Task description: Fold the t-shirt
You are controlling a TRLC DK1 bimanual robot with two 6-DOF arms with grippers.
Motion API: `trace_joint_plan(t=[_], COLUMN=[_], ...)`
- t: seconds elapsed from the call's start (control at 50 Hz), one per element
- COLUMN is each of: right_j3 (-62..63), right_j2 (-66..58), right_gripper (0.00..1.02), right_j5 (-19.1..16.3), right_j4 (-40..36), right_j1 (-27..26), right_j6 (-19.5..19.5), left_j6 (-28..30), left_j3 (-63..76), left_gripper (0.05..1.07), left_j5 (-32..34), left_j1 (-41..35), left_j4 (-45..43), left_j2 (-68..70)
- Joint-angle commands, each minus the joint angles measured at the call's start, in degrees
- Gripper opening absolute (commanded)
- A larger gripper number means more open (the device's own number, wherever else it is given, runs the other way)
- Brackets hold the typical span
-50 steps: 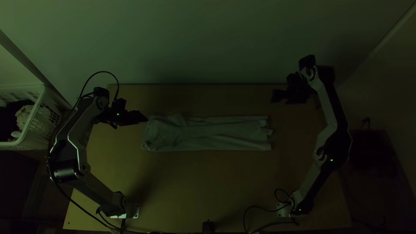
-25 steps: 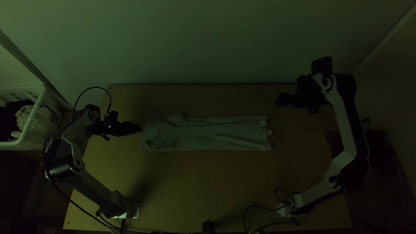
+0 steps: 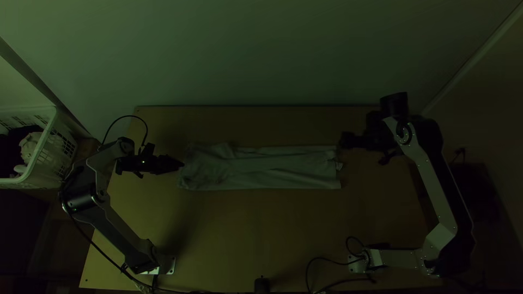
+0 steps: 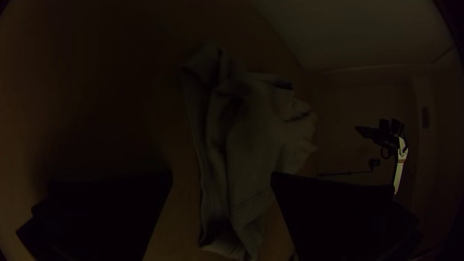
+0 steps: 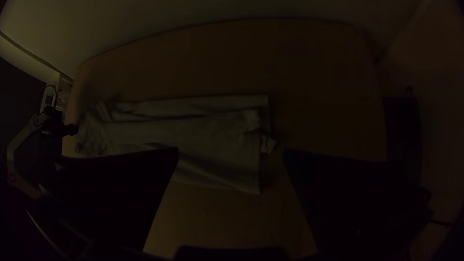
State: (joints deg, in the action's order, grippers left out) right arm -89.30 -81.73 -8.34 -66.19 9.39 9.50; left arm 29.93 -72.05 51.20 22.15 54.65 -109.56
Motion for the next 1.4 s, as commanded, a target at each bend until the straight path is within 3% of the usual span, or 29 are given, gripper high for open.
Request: trace_joint_plan(t=[0.0, 0.32, 0.56, 0.7, 0.86, 0.92, 0.98, 1.02, 1.08, 1.12, 1.38], right_j3=[0.26, 0.53, 0.70, 0.26, 0.09, 0.26, 0.44, 0.61, 0.97, 1.23, 6.06], right_j2=[2.37, 3.34, 3.25, 3.25, 3.16, 2.98, 2.98, 2.90, 2.81, 2.72, 2.28], right_gripper=[0.99, 0.99, 0.99, 0.99, 0.99, 0.99, 0.99, 0.99, 0.99, 0.99, 0.99], right_j5=[0.60, 1.13, 1.22, 1.22, 1.22, 1.22, 1.22, 1.22, 1.22, 1.22, 1.31], right_j4=[0.72, 0.72, 0.72, 0.80, 1.42, 1.51, 1.59, 1.68, 1.77, 1.77, 6.60], right_j1=[1.16, 0.90, 0.90, 0.63, 0.46, 0.46, 0.46, 0.46, 0.19, 0.10, -1.74], right_j6=[2.28, 2.28, 2.28, 1.75, 1.23, 1.23, 1.05, 1.05, 0.79, 0.35, -1.50], left_j6=[-0.14, -4.01, -13.76, -19.83, -29.49, -30.02, -31.08, -31.25, -32.31, -32.31, -31.87], left_j3=[0.07, 0.33, 1.74, 3.76, 9.74, 10.09, 9.91, 10.26, 10.53, 10.62, 8.68], left_gripper=[1.03, 1.03, 1.03, 1.03, 1.03, 1.00, 0.89, 0.73, 0.37, 0.07, 0.08], left_j5=[-0.75, -2.24, -2.60, -6.46, -18.77, -20.26, -23.34, -23.78, -26.33, -27.73, -30.72], left_j1=[-0.53, -4.31, -12.48, -17.85, -24.09, -26.02, -27.69, -28.66, -29.97, -30.50, -26.81], left_j4=[-1.30, -2.01, -6.75, -13.17, -26.18, -26.00, -25.56, -25.56, -25.65, -26.09, -21.34], left_j2=[-2.59, -4.00, -2.24, -0.92, 3.74, 4.18, 4.53, 5.23, 5.93, 6.55, 10.24])
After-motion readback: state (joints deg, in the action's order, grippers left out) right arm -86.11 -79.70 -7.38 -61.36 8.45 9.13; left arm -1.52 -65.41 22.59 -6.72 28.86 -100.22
